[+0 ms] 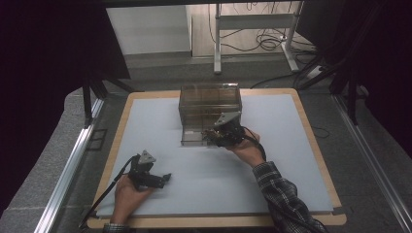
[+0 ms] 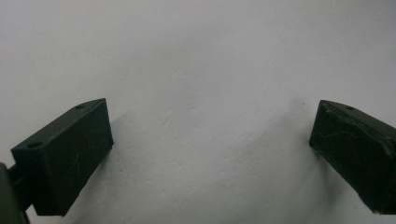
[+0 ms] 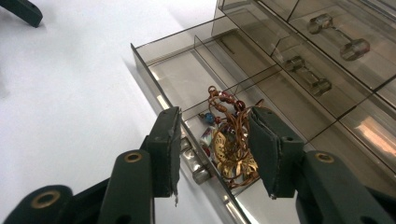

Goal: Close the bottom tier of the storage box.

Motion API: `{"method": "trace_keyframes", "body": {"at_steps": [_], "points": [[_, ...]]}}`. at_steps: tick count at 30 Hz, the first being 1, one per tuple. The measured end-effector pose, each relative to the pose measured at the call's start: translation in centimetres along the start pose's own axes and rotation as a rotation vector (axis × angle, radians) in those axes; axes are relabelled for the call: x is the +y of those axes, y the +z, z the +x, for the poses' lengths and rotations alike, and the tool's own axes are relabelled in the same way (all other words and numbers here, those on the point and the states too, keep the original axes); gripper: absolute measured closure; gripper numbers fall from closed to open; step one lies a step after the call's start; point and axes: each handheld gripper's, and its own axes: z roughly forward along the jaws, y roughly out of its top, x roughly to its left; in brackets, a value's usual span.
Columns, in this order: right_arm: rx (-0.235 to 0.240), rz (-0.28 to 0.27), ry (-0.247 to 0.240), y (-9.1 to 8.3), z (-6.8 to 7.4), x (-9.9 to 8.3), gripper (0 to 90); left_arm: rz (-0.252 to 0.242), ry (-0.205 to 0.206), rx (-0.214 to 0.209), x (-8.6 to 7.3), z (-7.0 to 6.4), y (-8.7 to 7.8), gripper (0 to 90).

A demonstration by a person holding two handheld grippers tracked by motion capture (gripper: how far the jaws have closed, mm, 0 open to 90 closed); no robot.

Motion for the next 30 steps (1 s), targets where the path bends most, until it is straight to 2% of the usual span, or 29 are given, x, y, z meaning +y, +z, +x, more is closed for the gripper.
{"method": "trace_keyframes", "body": {"at_steps": [15, 30], "points": [[0.009, -0.001, -0.011, -0.5, 0.7, -0.6, 45.1, 0.0, 0.0, 0.0, 0.0, 0.0, 0.0, 0.0], [0.008, 0.022, -0.038, -0.4, 1.1, -1.5, 35.5, 0.0, 0.0, 0.0, 0.0, 0.0, 0.0, 0.0]]}}
